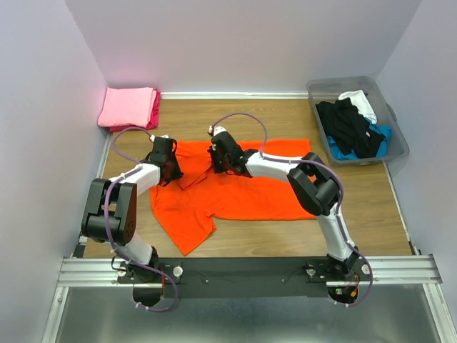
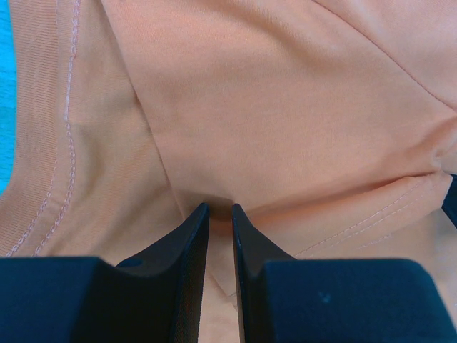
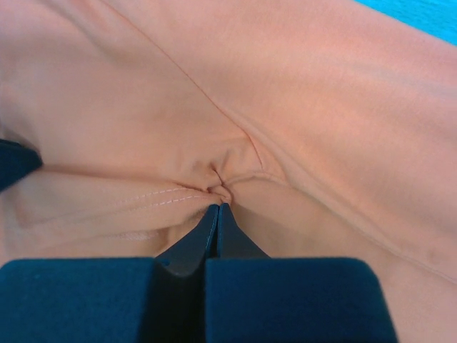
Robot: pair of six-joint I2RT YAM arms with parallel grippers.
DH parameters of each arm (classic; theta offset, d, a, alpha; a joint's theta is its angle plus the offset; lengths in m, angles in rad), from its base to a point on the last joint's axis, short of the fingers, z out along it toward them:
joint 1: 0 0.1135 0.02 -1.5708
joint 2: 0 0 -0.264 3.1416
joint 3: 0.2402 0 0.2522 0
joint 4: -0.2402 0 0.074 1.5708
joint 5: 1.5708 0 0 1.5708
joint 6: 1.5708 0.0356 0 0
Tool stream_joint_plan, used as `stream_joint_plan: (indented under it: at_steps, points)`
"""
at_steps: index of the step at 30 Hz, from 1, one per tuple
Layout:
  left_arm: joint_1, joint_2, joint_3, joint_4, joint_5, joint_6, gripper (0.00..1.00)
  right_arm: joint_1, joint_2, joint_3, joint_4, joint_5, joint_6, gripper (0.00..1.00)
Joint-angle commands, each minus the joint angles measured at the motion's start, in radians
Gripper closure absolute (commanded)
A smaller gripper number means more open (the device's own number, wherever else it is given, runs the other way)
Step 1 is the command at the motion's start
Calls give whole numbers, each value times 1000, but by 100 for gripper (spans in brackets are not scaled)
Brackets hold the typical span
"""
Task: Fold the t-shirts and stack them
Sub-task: Fold the tshirt
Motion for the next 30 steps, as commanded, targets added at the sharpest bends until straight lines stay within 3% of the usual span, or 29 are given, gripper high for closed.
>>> stream_joint_plan:
  at_steps: [1,8,12,14,21,24,26,27,30]
  points:
    - [-6,36,-17,-34,3,17,72,8,-82,-39,-65,60,-99,99]
    - [-6,36,-20,-34,3,17,70,10,-148,-81,-113,-22,-167,99]
    - [-6,27,-23,-37,1,18,64,10,-164,-90,-139,-38,-182,91]
    - [-6,13,-21,-48,-2,18,55,10,-171,-84,-154,-53,-192,83]
    - [-4,-108,-9,-105,-22,11,39,8,-201,-47,-177,-114,-192,69]
    - [-7,-157,-15,-117,1,8,39,-1,-190,-15,-177,-143,-163,69]
    - [-7,-171,-23,-122,4,8,44,-2,-161,22,-177,-163,-144,69]
    - [-7,-163,-27,-122,6,9,52,-4,-135,48,-176,-177,-115,69]
    - [-7,-119,-30,-122,23,6,58,-4,-70,101,-174,-219,-80,71]
